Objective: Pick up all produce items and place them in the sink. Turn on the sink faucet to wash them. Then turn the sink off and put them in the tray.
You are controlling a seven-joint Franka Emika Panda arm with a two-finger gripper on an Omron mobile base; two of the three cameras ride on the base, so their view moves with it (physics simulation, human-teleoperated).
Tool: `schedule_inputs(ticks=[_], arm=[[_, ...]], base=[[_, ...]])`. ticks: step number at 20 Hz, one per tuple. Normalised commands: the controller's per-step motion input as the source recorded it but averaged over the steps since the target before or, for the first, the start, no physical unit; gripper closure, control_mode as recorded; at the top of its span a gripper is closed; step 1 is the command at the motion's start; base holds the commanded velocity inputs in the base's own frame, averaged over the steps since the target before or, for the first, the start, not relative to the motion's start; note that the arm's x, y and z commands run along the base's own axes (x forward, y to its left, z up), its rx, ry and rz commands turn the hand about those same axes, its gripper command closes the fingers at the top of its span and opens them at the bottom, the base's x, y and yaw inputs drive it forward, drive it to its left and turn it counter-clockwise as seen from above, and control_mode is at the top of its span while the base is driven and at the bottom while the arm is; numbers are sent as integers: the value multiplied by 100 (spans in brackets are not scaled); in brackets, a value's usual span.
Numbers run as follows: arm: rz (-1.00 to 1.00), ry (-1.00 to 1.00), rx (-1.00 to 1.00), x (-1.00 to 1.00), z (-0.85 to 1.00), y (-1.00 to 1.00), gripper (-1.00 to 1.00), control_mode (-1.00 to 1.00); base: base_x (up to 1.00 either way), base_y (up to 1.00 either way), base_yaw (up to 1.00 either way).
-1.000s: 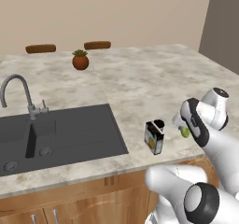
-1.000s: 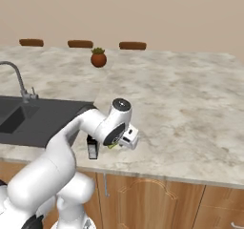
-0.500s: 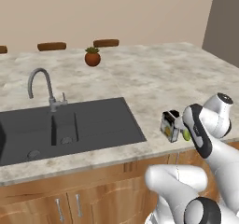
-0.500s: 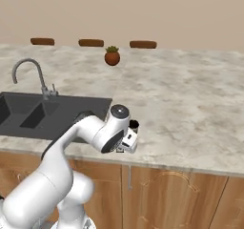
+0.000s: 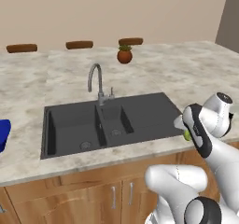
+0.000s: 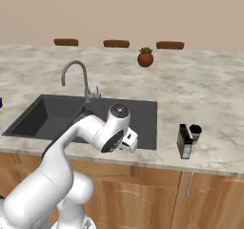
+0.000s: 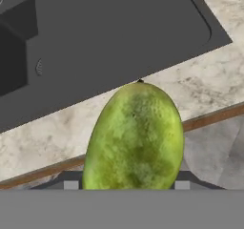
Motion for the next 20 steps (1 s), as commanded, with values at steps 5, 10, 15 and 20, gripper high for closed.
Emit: schedule_inputs(ticks=[5, 10, 15, 20], arm=[[0, 0, 0, 0, 0, 0, 100, 100], [0, 0, 0, 0, 0, 0, 100, 100], [0, 0, 0, 0, 0, 0, 100, 100], [0, 0, 0, 0, 0, 0, 100, 100]], base=[[0, 100, 0], [30, 72, 0], [59, 29, 6], [61, 18, 9]])
